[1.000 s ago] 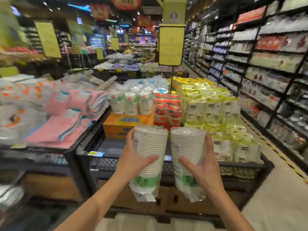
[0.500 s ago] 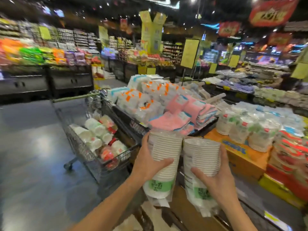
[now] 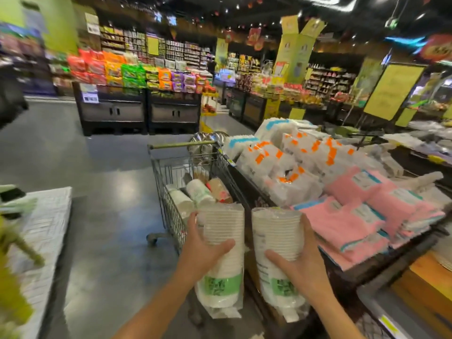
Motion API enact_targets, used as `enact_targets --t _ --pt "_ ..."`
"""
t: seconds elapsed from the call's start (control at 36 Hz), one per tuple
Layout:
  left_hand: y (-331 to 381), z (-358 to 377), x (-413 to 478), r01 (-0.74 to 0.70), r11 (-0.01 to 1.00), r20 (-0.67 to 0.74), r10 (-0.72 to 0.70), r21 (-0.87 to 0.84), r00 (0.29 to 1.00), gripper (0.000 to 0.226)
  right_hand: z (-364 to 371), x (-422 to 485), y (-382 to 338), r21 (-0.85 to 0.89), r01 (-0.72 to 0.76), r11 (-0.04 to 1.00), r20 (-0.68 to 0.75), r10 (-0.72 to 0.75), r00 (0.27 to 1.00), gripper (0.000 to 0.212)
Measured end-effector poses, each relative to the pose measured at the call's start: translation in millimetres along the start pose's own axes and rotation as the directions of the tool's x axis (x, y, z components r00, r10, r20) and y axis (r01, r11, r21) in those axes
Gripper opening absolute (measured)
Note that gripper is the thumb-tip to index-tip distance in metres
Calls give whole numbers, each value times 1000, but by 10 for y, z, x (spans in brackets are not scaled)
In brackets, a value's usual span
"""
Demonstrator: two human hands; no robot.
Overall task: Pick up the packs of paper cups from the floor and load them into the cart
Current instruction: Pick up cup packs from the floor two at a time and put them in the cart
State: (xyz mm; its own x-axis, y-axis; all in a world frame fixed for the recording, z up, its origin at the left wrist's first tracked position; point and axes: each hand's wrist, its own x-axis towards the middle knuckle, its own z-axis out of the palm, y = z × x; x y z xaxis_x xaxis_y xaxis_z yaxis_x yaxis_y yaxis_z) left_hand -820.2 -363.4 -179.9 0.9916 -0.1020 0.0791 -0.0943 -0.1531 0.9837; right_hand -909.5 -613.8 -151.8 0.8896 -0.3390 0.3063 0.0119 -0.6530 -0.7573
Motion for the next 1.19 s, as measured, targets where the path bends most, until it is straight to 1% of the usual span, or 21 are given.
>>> enact_targets --t 0.08,0.17,0.22,0.28,0.33,0.44,0.53,0.58,0.69,0.81,0.92,1.03,1.11,1.19 --pt "-104 -80 292 14 999 -45 -12 40 999 121 241 340 94 6 39 999 11 -39 999 125" --pt "-221 -39 604 58 998 -97 -55 27 994 123 407 673 188 17 65 998 37 -65 997 122" --pt "-316 34 832 74 997 -112 -70 27 991 120 490 915 270 31 73 997 59 -75 995 122" --pt "-411 131 1076 93 995 -123 -89 27 988 117 584 1193 403 60 62 996 89 -68 994 121" --pt "-469 226 1333 130 992 -137 -128 6 982 119 674 1490 528 94 63 994 113 -74 991 121" --pt "-557 397 1824 163 986 -173 -167 -34 971 117 859 2088 783 165 94 982 157 -121 980 111" --pt "-694 510 2191 229 973 -204 -227 -13 952 121 1023 2462 984 191 30 981 212 -71 975 119" --pt "-801 582 2432 267 964 -217 -264 -13 940 122 1159 2679 1116 182 11 983 247 -57 967 121" --pt "-1049 731 2769 346 938 -244 -338 -13 909 117 1455 3015 1330 134 -77 988 344 27 939 124" --pt "-1354 891 3105 456 889 -262 -451 -46 853 118 1824 3271 1482 47 -167 985 409 133 903 127" --pt "-1745 1000 3453 545 834 -221 -549 -84 806 121 2259 3496 1662 -53 -223 973 442 223 869 126" --pt "-2144 1029 3705 621 778 -240 -623 -95 745 125 2717 3683 1827 -155 -296 943 466 334 819 125" --pt "-2446 1032 3821 698 710 -277 -691 -91 667 123 3083 3760 1992 -230 -359 905 487 426 762 125" --pt "-2735 1082 3892 773 632 -354 -736 -52 578 118 3405 3775 2197 -313 -425 849 479 527 702 126"
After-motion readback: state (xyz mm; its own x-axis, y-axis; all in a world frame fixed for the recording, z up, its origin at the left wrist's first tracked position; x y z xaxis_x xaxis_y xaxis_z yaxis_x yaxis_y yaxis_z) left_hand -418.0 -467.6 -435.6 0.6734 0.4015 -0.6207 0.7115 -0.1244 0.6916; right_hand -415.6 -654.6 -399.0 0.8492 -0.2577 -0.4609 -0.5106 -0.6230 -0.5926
